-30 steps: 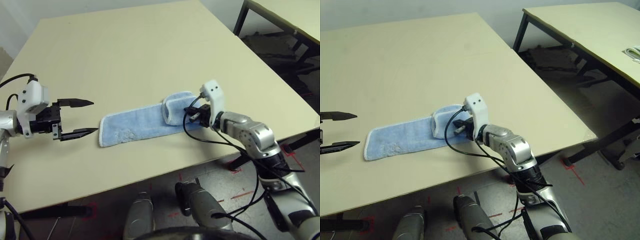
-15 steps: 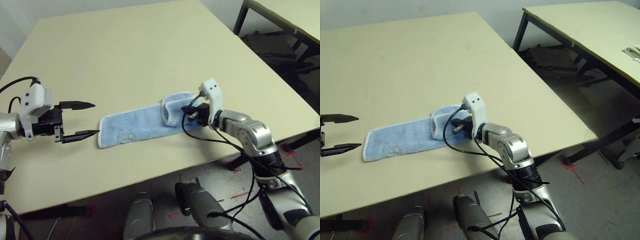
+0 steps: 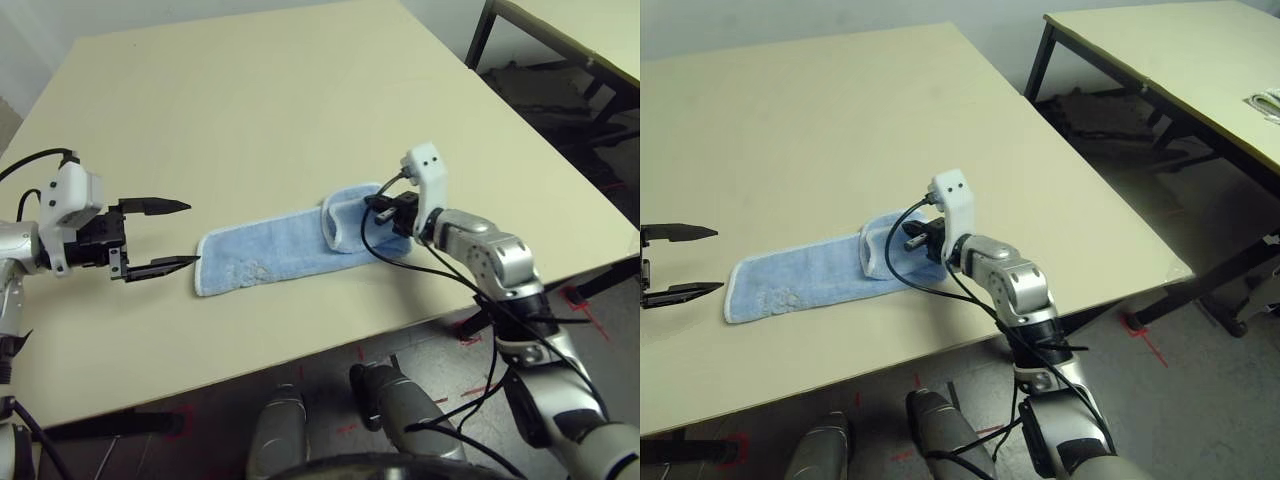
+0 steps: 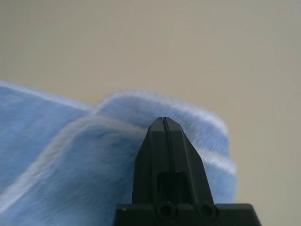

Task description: Fold the towel and set it aside.

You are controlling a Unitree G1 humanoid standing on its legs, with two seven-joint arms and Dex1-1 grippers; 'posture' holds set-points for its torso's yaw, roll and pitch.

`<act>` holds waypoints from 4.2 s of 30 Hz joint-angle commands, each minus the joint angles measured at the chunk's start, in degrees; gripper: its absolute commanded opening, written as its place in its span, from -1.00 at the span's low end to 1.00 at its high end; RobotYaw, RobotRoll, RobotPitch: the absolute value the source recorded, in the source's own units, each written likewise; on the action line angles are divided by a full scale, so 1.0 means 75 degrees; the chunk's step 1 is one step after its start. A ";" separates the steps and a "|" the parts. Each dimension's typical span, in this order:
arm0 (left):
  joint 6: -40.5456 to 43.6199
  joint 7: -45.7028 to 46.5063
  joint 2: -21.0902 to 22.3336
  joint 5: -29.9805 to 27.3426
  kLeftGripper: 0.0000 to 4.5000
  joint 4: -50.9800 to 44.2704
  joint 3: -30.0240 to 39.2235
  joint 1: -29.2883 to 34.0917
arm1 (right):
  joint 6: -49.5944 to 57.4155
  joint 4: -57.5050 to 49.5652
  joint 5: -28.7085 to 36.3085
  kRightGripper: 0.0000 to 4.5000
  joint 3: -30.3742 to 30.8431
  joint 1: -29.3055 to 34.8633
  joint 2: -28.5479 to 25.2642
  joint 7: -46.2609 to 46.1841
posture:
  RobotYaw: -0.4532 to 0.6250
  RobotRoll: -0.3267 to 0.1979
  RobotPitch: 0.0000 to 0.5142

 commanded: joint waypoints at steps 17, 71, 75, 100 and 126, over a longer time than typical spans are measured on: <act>0.0808 0.0161 0.0261 -0.0035 1.00 0.0253 0.0076 0.0364 | 0.0270 -0.1285 0.0395 -0.35 -0.0264 0.0194 -0.0884 0.1614 | -0.35 0.25 -0.47; 1.1872 0.4032 -0.1890 -0.2042 1.00 0.2014 0.0316 -0.1503 | -0.3628 -0.2464 0.1973 0.99 -0.0282 0.1395 -0.3259 0.8261 | -0.43 0.25 -0.40; 1.1769 0.4180 -0.2120 -0.1988 0.83 0.2259 0.0248 -0.1779 | -0.3567 -0.2586 0.2029 1.00 -0.0293 0.1495 -0.3335 0.8194 | -0.44 0.25 -0.40; 1.1475 0.2746 0.0156 -0.2153 -0.98 0.2569 -0.0331 -0.1028 | -0.2926 -0.2669 0.2250 1.00 -0.0293 0.1585 -0.3487 0.7899 | -0.41 0.25 -0.39; 1.2683 0.3272 0.0591 -0.5001 -0.98 -0.0258 -0.0785 -0.2694 | -0.2261 -0.3034 0.1990 1.00 -0.0100 0.1917 -0.3404 0.6660 | -0.42 0.25 -0.41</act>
